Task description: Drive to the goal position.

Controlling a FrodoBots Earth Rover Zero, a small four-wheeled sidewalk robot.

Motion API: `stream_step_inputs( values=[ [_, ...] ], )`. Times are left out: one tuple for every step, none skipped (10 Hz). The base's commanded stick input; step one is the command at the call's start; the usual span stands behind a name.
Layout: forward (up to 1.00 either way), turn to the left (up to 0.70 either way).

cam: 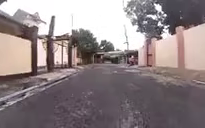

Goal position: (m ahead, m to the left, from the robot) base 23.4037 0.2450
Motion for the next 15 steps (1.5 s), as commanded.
stream_step_inputs(
  values=[
    [1.0, 0.0],
    [1.0, 0.0],
    [1.0, 0.0],
    [1.0, 0.0],
    [1.0, 0.0],
    [1.0, 0.0],
    [1.0, 0.0],
    [1.0, 0.0],
    [1.0, 0.0],
    [1.0, 0.0],
    [1.0, 0.0],
    [1.0, 0.0],
    [1.0, 0.0],
    [1.0, 0.0],
    [1.0, 0.0]
  ],
)
